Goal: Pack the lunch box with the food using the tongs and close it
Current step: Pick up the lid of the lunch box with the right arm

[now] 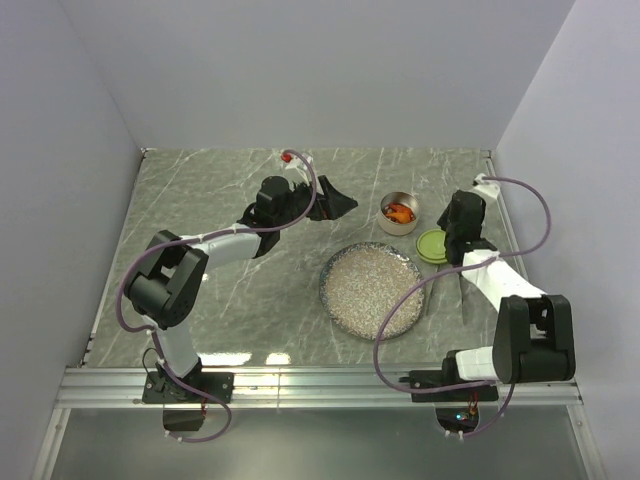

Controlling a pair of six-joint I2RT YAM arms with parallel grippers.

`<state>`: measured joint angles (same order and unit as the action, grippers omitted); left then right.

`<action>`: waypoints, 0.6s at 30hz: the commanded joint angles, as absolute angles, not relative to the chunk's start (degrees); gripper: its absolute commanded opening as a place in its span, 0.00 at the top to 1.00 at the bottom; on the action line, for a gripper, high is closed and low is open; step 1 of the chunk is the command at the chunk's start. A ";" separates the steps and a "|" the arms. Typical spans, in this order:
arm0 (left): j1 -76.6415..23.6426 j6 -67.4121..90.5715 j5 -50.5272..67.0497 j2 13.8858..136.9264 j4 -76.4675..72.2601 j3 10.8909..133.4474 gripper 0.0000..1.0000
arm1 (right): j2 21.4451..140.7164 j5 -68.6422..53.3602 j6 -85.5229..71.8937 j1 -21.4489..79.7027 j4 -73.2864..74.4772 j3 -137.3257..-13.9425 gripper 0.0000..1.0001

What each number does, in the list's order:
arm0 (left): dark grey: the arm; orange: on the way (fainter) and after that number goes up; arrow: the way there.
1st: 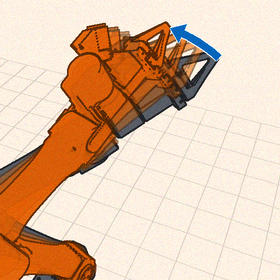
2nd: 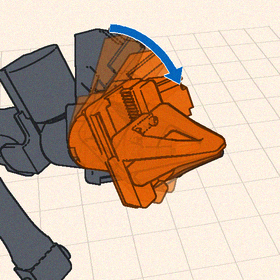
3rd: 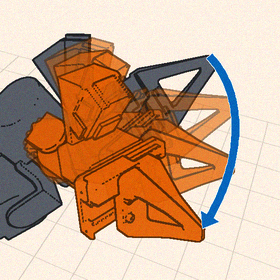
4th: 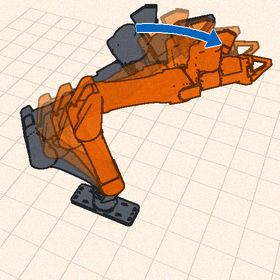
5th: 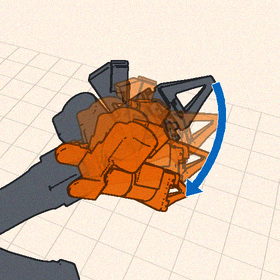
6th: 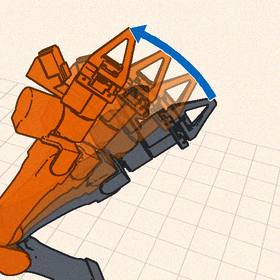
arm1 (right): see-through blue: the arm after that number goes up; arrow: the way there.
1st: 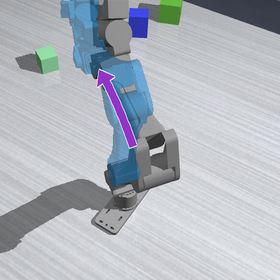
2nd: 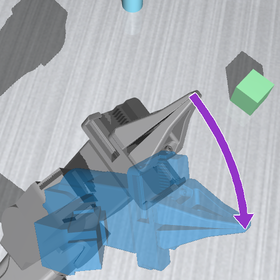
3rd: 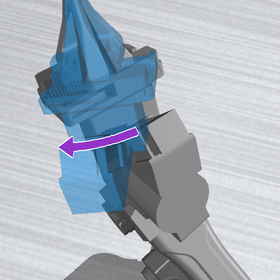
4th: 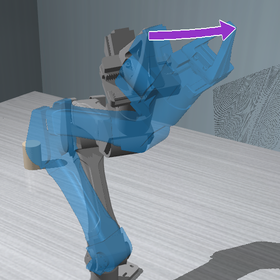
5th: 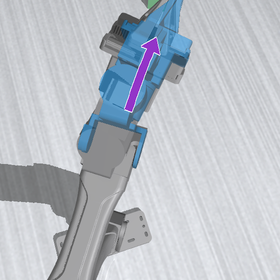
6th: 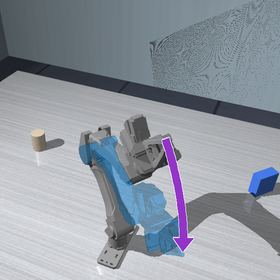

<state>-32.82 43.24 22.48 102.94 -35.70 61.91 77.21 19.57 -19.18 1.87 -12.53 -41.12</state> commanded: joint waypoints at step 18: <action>-33.05 41.14 20.66 99.76 -35.87 59.41 0.00 | 86.47 9.76 -23.82 -7.29 -0.35 -46.22 0.55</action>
<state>-32.82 42.63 21.06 102.85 -35.22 59.22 84.75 12.40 -23.27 -7.05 -1.21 -42.83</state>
